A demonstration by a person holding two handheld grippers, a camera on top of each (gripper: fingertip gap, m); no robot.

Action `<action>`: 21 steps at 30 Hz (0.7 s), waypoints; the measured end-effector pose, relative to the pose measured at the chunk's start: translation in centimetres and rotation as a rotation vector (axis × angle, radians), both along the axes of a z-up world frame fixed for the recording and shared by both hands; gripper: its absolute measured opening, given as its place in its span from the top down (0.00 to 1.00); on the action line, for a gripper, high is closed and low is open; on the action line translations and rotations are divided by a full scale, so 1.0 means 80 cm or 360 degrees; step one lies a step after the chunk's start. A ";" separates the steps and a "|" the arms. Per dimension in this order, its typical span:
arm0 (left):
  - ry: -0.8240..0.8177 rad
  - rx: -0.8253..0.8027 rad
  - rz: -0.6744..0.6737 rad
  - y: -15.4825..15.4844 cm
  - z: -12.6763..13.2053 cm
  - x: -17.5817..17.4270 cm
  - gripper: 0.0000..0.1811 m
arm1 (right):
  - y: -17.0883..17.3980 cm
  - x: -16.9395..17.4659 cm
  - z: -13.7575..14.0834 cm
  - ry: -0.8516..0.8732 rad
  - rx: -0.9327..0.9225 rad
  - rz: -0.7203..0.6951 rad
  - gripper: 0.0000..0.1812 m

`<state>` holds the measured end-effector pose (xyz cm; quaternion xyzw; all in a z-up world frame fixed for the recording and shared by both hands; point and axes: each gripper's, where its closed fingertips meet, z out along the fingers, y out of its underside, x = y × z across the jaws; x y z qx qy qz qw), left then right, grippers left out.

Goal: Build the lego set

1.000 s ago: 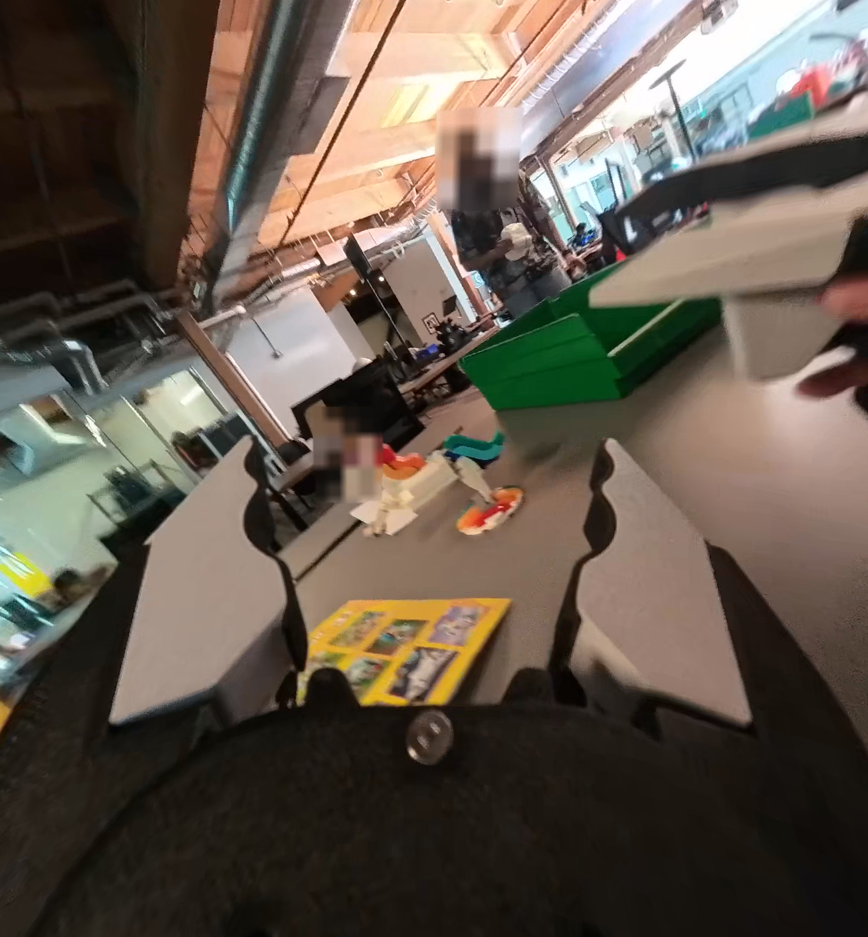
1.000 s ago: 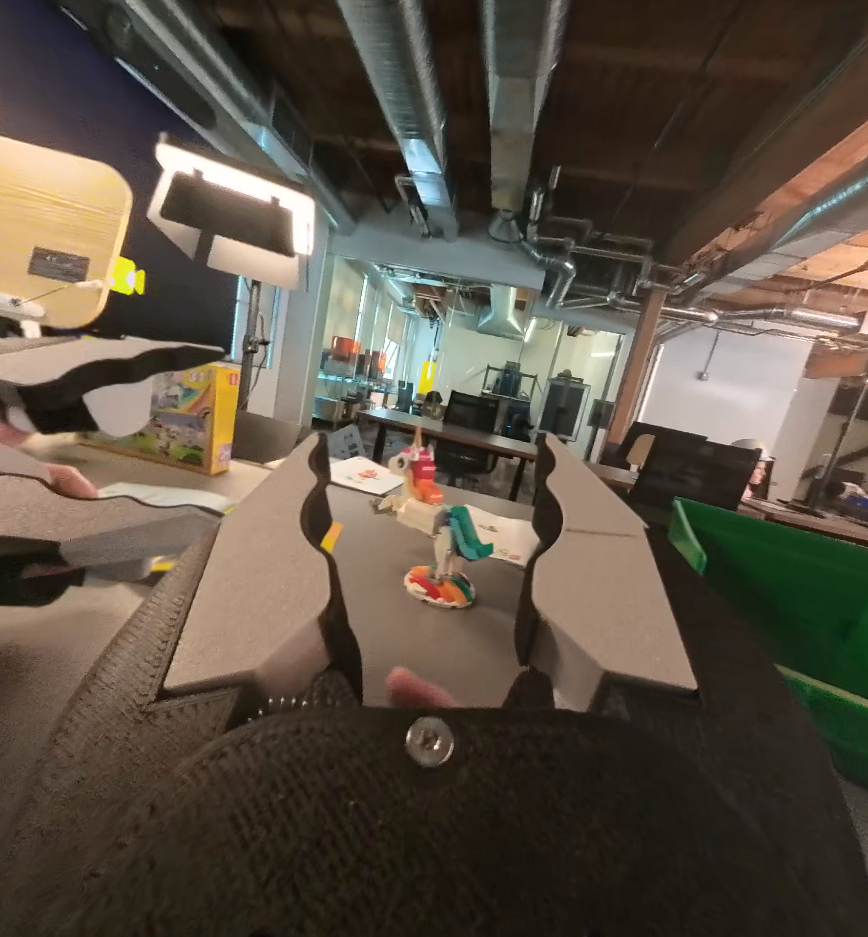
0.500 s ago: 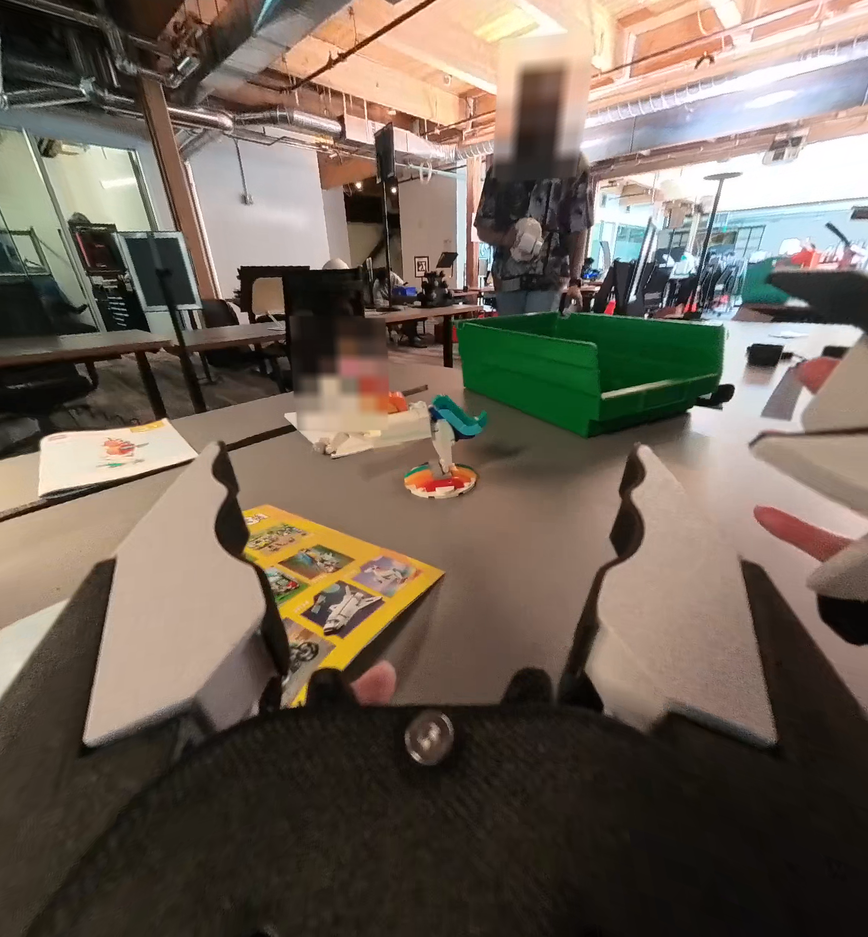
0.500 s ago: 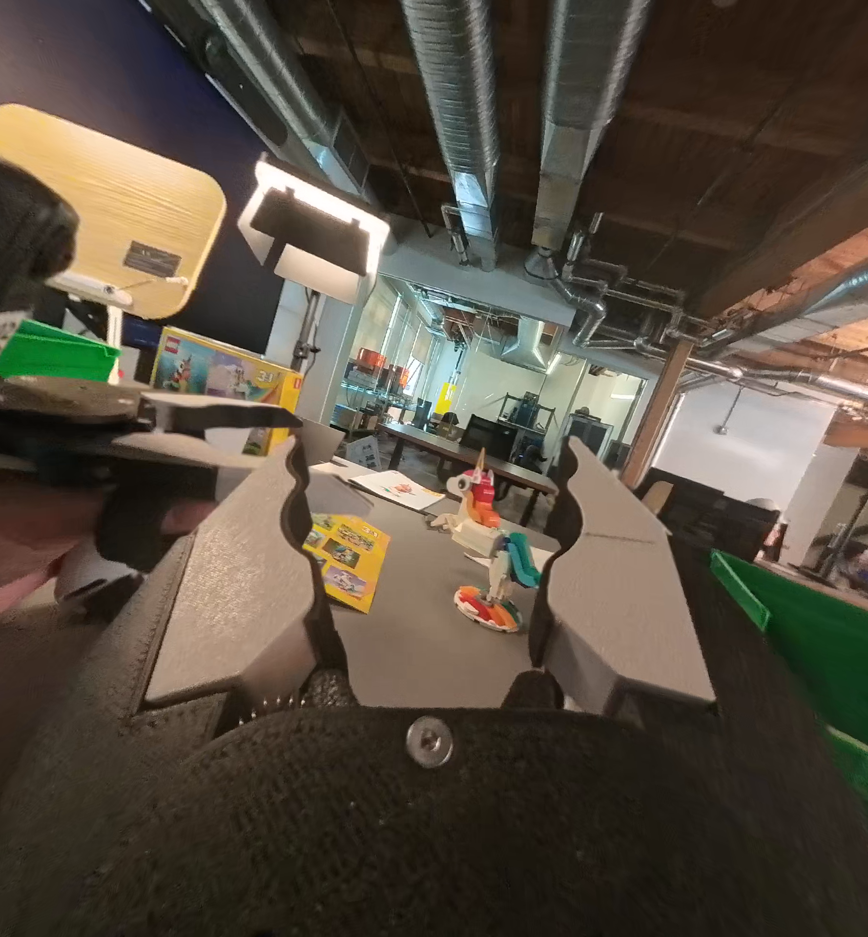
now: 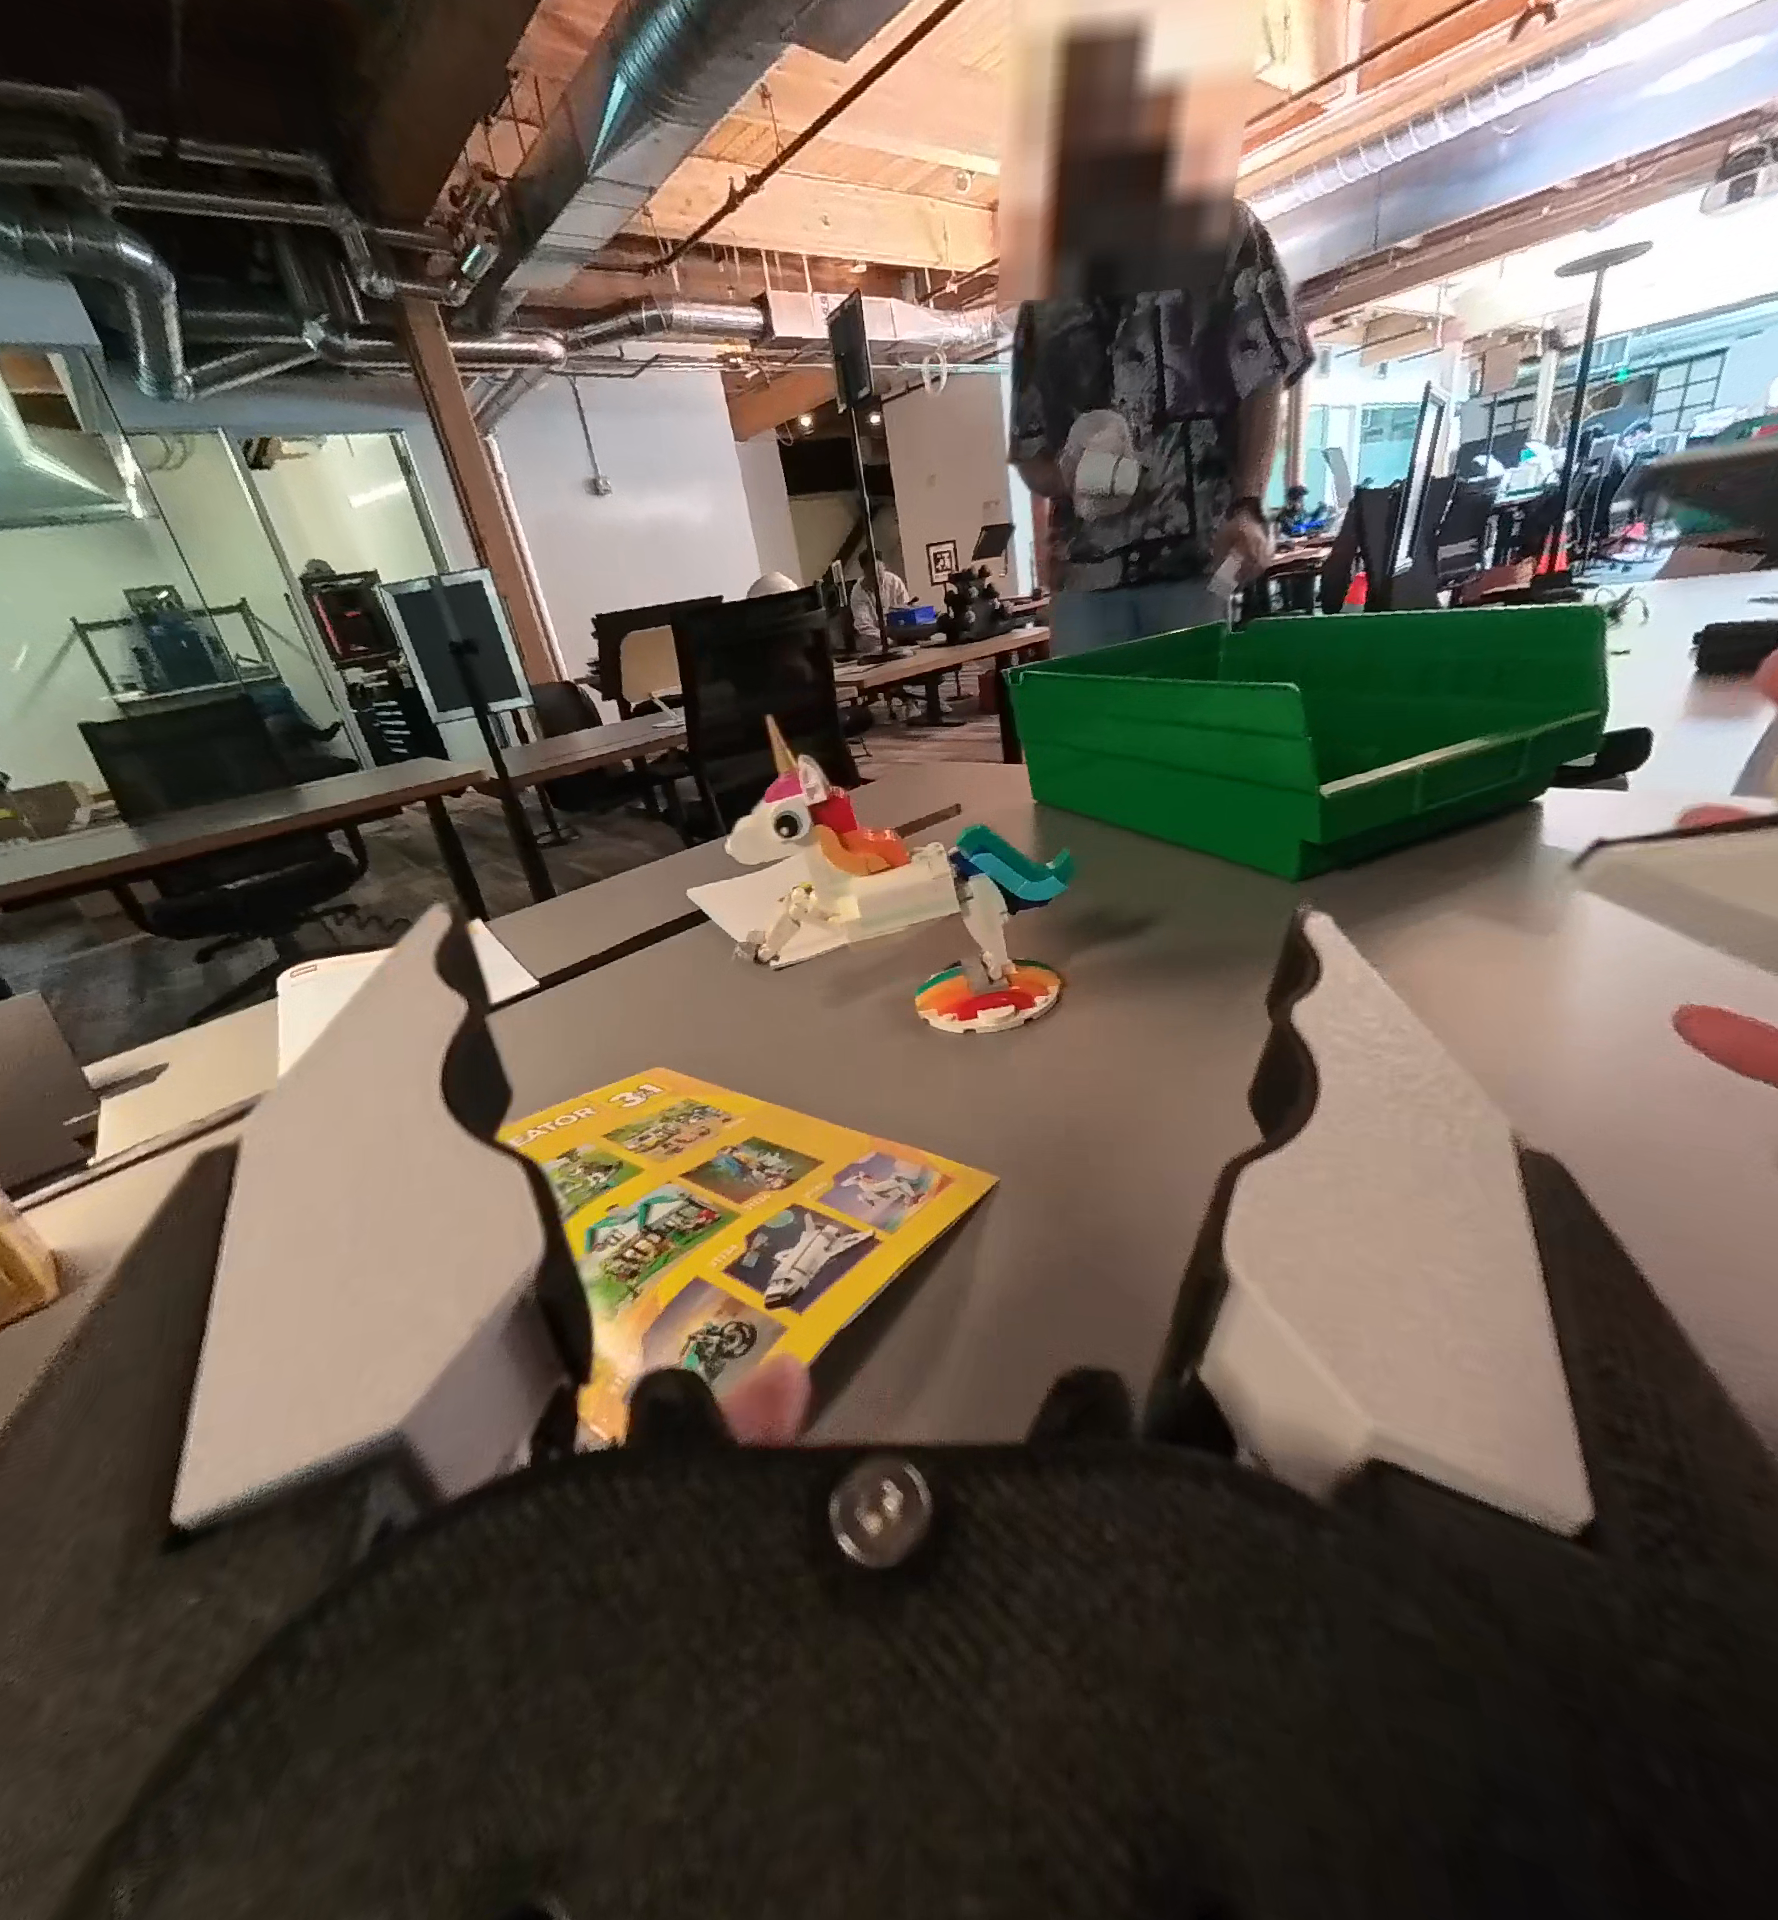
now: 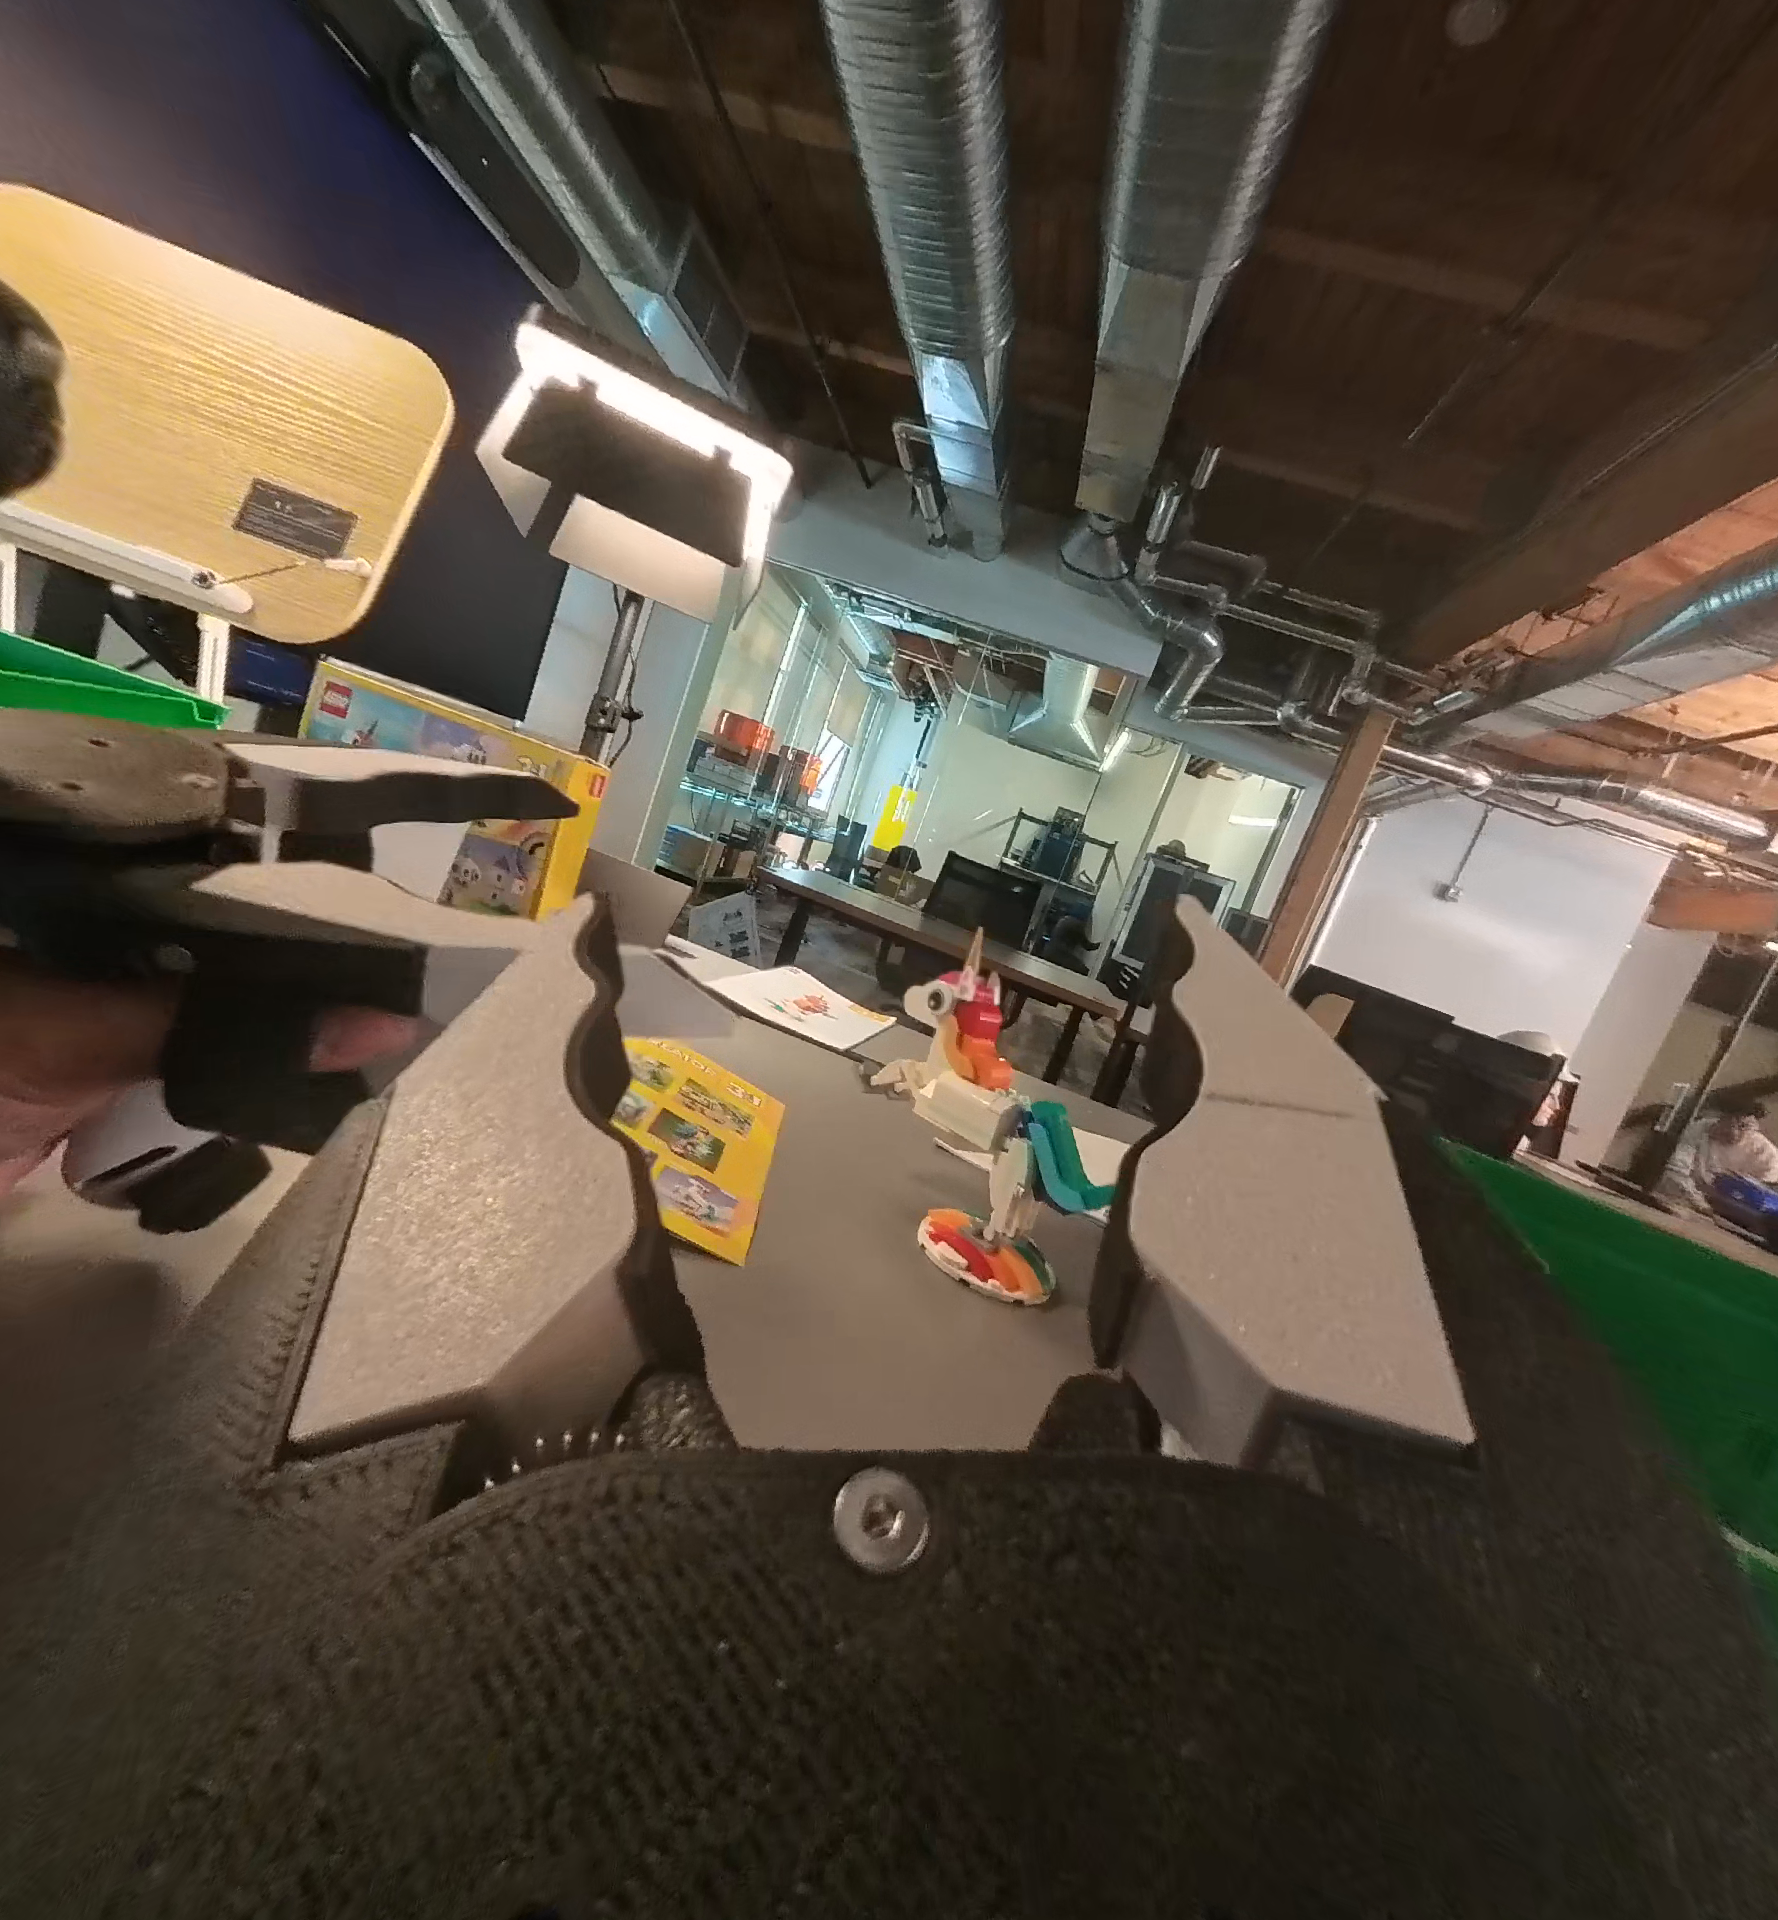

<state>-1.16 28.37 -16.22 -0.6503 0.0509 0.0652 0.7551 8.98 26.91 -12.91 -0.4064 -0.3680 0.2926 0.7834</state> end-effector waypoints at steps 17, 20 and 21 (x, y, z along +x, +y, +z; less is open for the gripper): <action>0.0096 -0.0002 0.0135 0.012 -0.004 -0.016 0.13 | -0.143 -0.087 0.005 -0.0254 -0.0050 0.0297 0.12; 0.0113 -0.0025 0.0159 0.013 -0.007 -0.019 0.13 | -0.144 -0.095 0.001 -0.0297 -0.0018 0.0214 0.12; 0.0114 -0.0028 0.0163 0.013 -0.008 -0.020 0.13 | -0.142 -0.097 -0.001 -0.0321 -0.0012 0.0184 0.12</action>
